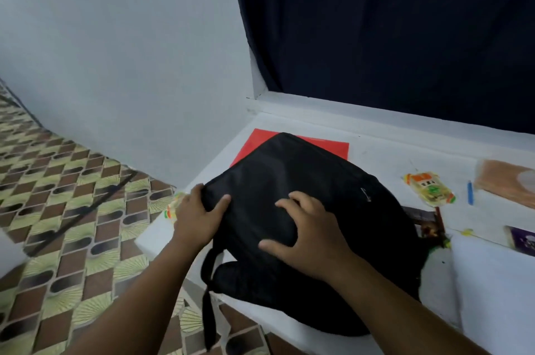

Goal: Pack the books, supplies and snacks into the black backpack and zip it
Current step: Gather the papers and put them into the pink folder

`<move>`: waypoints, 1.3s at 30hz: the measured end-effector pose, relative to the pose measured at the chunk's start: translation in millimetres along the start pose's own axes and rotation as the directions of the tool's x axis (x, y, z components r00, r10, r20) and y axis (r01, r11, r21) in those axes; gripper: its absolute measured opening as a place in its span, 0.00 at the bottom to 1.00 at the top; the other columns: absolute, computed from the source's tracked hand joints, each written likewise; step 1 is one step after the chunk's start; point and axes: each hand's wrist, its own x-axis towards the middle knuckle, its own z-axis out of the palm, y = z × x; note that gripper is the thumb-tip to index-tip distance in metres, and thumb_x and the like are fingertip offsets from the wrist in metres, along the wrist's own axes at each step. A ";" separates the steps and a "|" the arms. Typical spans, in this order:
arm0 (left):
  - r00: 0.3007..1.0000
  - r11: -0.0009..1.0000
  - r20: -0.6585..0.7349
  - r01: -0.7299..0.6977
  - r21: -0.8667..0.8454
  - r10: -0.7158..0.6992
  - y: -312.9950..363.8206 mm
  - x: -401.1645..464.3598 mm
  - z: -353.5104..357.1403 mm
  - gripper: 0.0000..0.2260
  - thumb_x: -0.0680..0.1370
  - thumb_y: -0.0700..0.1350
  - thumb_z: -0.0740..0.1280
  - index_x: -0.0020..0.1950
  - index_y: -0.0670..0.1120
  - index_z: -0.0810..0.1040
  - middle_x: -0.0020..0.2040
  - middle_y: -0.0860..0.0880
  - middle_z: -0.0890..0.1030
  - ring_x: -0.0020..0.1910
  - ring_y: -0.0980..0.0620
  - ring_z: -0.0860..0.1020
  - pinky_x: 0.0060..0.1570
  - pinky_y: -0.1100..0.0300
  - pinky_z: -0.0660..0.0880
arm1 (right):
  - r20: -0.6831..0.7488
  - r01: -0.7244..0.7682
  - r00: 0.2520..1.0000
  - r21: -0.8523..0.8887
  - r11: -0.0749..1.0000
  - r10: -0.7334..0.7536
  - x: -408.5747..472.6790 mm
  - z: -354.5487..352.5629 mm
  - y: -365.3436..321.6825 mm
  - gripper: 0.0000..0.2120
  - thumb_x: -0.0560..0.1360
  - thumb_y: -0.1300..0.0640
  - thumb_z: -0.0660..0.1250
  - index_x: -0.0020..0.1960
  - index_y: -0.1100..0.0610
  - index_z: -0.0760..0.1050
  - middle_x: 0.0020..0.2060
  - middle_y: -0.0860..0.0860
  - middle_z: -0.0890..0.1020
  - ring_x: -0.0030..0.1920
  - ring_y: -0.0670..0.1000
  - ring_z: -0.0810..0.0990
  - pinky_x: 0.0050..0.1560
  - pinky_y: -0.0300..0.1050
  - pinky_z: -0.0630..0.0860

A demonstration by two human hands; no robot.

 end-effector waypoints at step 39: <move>0.898 0.773 0.364 -0.409 0.485 0.247 -49.9 35.4 18.7 0.28 0.73 0.67 0.68 0.70 0.55 0.76 0.66 0.53 0.73 0.67 0.48 0.65 0.64 0.49 0.59 | -0.336 -0.187 0.906 0.226 0.956 0.257 94.9 -77.7 -14.9 0.06 0.70 0.60 0.76 0.39 0.49 0.83 0.36 0.42 0.83 0.40 0.47 0.82 0.46 0.46 0.80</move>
